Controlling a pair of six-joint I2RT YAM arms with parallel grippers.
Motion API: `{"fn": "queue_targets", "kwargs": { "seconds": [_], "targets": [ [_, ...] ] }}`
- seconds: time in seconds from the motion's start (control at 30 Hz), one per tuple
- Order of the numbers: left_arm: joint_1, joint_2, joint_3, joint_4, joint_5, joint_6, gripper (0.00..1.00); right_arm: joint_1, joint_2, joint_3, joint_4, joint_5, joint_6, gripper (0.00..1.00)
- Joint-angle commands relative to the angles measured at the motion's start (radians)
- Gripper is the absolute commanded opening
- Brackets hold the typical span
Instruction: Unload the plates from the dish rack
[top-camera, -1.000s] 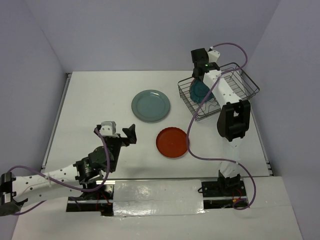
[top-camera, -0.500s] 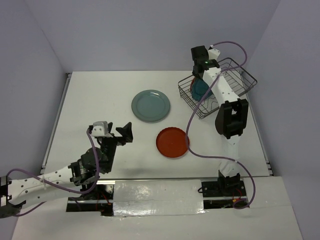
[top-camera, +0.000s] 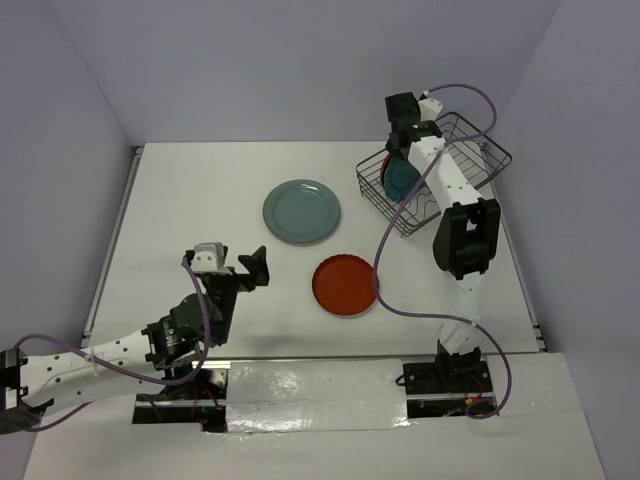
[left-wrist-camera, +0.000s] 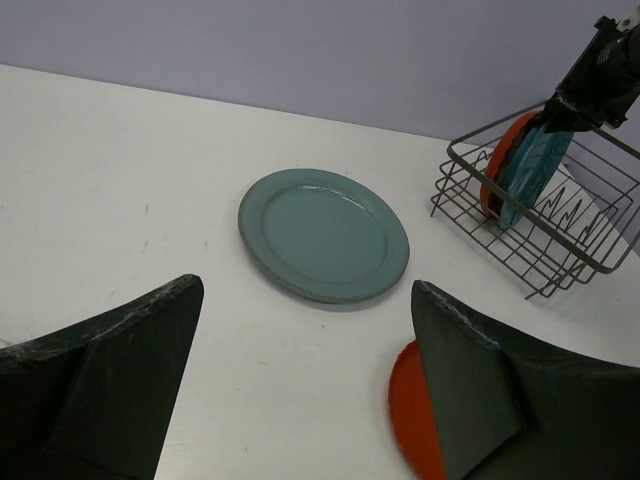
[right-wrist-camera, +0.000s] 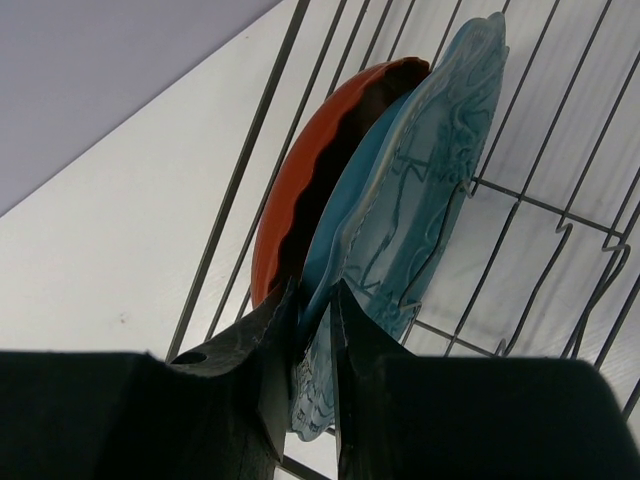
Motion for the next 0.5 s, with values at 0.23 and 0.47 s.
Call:
{"fn": "queue_targets", "kwargs": {
  "seconds": [0.23, 0.47],
  "targets": [
    [-0.004, 0.012, 0.028, 0.043, -0.02, 0.004, 0.98, 0.0, -0.105, 0.07, -0.029, -0.019, -0.018, 0.0],
    [-0.004, 0.012, 0.031, 0.039, -0.017, 0.003, 0.98, 0.001, -0.116, 0.136, -0.063, -0.019, -0.024, 0.0]
  ]
}}
